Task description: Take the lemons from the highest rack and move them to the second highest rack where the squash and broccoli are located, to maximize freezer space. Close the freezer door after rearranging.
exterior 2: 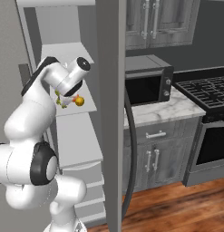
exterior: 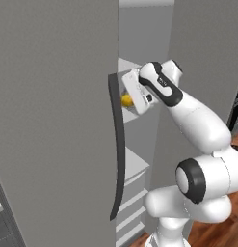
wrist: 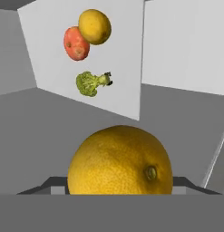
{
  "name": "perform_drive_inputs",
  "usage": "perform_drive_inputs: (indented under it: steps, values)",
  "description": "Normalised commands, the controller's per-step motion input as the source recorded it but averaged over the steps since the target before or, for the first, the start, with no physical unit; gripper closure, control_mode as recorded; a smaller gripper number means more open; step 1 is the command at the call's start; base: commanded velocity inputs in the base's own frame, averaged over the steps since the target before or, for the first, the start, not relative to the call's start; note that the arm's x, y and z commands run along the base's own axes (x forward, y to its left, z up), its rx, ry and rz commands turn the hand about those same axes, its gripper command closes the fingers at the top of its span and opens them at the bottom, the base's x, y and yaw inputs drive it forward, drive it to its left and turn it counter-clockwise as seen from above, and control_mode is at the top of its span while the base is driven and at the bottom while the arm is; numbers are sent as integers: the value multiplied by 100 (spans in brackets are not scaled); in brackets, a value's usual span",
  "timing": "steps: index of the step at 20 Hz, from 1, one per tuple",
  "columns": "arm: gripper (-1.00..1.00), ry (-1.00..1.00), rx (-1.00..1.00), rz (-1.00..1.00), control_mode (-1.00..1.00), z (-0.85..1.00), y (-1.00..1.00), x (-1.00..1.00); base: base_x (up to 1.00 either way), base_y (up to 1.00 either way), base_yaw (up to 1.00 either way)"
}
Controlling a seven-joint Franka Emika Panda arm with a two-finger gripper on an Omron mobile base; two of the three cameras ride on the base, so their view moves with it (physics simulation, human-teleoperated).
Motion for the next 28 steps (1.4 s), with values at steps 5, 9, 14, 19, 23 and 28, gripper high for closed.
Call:
perform_drive_inputs:
  steps: [5,9,14,19,23,28]
  values:
    - [100,20,0,0,-100,-52,0,34,0,0,0]
    - [100,13,0,0,-100,-48,0,38,0,0,0]
    - [100,9,0,0,-100,-44,0,41,0,0,0]
    - [100,5,0,0,-100,-36,4,40,0,0,0]
    - [100,3,0,0,-100,-32,15,38,0,0,0]
    - [100,3,0,0,-100,-28,23,42,0,0,0]
